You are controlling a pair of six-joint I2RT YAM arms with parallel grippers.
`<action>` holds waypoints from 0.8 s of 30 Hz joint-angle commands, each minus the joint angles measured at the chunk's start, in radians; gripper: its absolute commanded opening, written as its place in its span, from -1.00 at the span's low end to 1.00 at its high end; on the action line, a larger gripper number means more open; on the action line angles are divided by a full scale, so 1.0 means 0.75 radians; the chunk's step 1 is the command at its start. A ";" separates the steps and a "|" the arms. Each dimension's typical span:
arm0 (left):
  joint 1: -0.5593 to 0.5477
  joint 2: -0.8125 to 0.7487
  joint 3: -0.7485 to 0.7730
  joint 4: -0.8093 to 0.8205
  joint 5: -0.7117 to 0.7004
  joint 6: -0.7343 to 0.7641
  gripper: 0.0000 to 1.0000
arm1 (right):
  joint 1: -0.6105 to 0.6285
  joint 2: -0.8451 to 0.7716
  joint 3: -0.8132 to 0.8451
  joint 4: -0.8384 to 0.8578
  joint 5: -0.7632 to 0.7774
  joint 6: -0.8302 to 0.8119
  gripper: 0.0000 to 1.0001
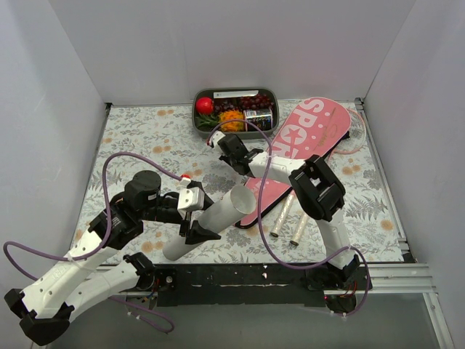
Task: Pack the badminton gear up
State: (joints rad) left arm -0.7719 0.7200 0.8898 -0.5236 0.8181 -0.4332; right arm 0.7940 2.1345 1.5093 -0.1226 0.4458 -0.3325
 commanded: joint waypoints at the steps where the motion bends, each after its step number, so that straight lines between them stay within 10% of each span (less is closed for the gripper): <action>1: -0.004 -0.019 -0.002 0.029 0.016 0.017 -0.99 | -0.003 -0.079 0.015 0.035 0.095 0.014 -0.93; 13: -0.002 -0.019 0.041 0.041 0.016 -0.034 -0.99 | -0.034 -0.539 -0.192 -0.168 0.062 0.241 -0.97; 24: -0.004 -0.005 -0.041 0.115 -0.097 -0.040 -0.96 | -0.242 -1.099 -0.204 -0.519 -0.528 0.421 -0.97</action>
State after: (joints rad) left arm -0.7719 0.7219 0.8795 -0.4843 0.7902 -0.4713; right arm 0.6724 1.4048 1.3563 -0.4088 0.2825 -0.0814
